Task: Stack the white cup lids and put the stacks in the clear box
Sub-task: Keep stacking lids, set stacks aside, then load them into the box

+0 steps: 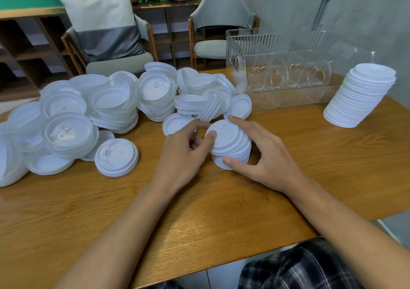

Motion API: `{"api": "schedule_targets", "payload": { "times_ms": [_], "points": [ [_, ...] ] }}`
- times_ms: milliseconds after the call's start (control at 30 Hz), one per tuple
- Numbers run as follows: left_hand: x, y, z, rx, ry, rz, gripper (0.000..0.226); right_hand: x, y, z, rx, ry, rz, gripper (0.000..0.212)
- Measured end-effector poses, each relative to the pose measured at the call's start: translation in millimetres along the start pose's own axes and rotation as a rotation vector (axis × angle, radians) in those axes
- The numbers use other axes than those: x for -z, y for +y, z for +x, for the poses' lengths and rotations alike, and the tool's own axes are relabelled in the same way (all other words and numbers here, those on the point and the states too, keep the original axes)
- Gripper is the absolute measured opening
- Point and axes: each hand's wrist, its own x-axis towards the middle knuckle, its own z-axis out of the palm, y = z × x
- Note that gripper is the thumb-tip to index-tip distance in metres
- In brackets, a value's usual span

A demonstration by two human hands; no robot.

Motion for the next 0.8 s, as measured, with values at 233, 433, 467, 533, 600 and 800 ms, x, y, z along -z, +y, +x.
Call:
{"api": "schedule_targets", "payload": {
  "times_ms": [233,433,467,533,600,800],
  "points": [
    [9,3,2,-0.021,-0.204,-0.063,0.052,-1,1,0,0.011,-0.01,-0.005,0.079],
    [4,6,0,-0.079,-0.211,-0.115,0.065,0,1,0,0.005,-0.01,0.01,0.083],
    [1,5,0,-0.075,-0.17,-0.102,0.066,0,1,-1,-0.008,-0.011,0.017,0.085],
    [-4,5,-1,-0.058,-0.086,-0.074,0.065,0,-1,-1,-0.023,-0.011,0.021,0.089],
    [-10,7,-2,-0.044,-0.03,-0.046,0.06,-2,-2,0,-0.024,-0.012,0.016,0.092],
    [-17,9,-3,-0.006,0.05,0.014,0.054,-4,0,1,-0.014,-0.014,0.011,0.094]
  ]
}}
